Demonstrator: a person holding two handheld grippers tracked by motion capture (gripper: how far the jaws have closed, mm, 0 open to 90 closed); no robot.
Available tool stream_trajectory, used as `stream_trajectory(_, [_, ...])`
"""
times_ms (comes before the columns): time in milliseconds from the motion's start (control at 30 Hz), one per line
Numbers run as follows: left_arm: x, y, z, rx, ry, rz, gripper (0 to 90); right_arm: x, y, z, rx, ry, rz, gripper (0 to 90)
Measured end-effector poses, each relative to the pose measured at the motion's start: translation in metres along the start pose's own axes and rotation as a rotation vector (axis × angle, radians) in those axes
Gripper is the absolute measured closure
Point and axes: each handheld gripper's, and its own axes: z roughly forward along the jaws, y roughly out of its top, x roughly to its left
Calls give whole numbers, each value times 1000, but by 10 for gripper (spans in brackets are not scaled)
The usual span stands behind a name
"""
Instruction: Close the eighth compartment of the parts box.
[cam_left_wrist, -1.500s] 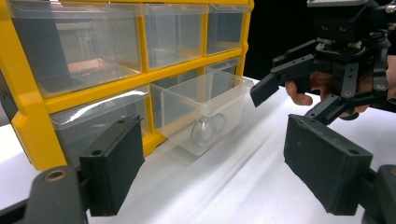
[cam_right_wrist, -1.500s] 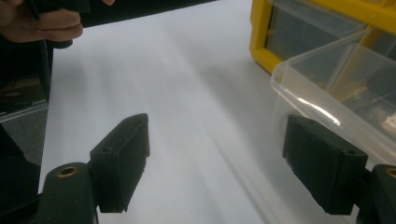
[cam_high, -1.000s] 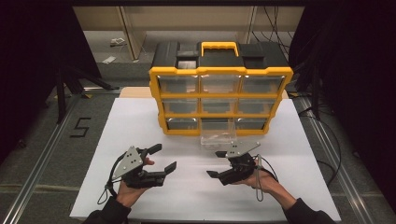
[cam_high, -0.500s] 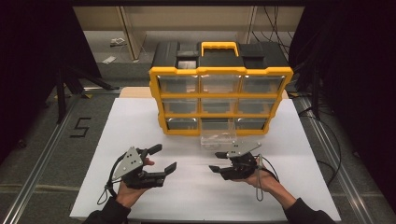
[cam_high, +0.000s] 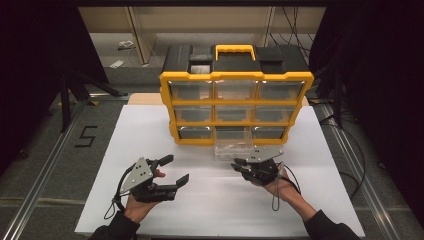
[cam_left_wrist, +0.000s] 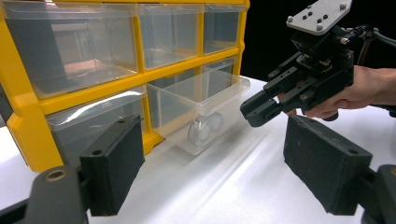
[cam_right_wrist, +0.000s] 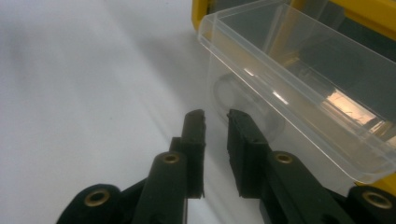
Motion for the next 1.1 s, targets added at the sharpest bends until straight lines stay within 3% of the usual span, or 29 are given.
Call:
stream_trajectory(467, [0, 0, 0, 2, -1, 2, 199, -8, 1, -1, -21, -74, -1, 900])
stream_trajectory(1100, [0, 0, 1, 2, -1, 2, 200, -7, 4, 3, -18, -96, -36, 900])
